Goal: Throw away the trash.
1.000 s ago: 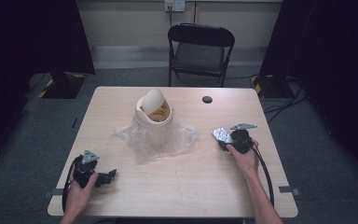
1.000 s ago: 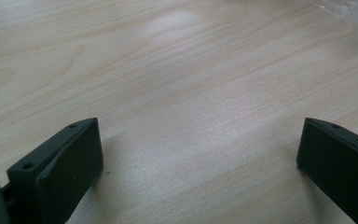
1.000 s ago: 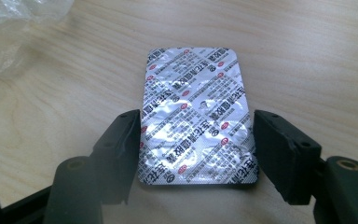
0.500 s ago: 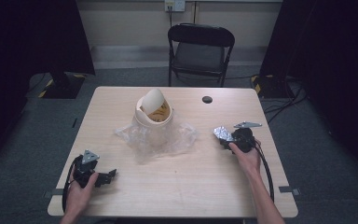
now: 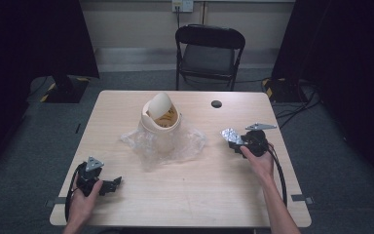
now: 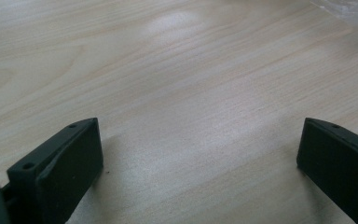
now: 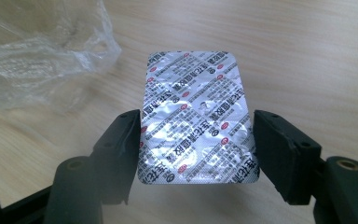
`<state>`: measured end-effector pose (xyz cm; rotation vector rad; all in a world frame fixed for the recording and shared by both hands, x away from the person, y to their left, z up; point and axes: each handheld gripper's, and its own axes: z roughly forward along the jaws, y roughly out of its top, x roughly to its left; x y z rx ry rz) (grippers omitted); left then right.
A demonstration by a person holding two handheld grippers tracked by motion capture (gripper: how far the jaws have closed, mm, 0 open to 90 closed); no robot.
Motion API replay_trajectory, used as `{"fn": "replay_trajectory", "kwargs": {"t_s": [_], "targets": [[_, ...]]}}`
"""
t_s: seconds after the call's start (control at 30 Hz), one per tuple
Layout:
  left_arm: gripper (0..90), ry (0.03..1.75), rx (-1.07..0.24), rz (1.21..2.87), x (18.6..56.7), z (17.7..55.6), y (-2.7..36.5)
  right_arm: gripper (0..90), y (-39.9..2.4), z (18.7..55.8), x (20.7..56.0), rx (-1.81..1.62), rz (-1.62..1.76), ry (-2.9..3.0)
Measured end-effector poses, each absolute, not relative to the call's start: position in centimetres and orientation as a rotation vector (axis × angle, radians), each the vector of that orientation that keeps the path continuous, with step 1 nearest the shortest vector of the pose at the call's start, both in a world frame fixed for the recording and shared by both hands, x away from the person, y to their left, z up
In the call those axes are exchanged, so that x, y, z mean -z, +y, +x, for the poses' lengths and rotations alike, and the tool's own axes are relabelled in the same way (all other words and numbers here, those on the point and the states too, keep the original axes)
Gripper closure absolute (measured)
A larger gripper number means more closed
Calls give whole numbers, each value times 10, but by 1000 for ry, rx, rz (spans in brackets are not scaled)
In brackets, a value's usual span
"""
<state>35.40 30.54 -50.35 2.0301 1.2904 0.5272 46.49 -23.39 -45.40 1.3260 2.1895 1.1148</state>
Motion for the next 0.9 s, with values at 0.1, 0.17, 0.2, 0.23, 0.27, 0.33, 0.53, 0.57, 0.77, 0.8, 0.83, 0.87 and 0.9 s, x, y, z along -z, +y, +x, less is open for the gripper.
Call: {"fn": "replay_trajectory", "kwargs": {"t_s": [0.1,0.17,0.2,0.23,0.27,0.33,0.53,0.57,0.77,0.8,0.83,0.87,0.9], "targets": [[0,1290,-527,2031,503,354,305,344,-228,467,448,-1123,1303,2200],[0,1291,-526,2029,504,354,305,344,-226,467,447,-1127,1303,2202],[0,1290,-527,2031,504,354,305,344,-222,468,443,-1134,1283,2209],[0,1290,-528,2031,503,354,305,343,-221,468,442,-1137,1279,2209],[0,1290,-528,2031,503,354,305,343,-221,468,442,-1137,1279,2209],[0,1291,-527,2029,504,354,305,343,-216,468,437,-1150,1265,2212],[0,1291,-527,2030,504,354,305,343,-209,466,428,-1176,1226,2220],[0,1291,-527,2030,504,354,305,343,-209,466,428,-1176,1226,2220],[0,1291,-527,2029,504,354,305,344,-200,464,418,-1205,1195,2226],[0,1291,-527,2030,504,354,305,344,-199,463,416,-1210,1191,2227],[0,1291,-527,2030,504,354,305,344,-197,463,415,-1220,1184,2228],[0,1290,-528,2031,504,354,305,344,-195,463,412,-1225,1177,2230],[0,1291,-527,2029,504,354,305,344,-194,463,410,-1233,1170,2233]]}}
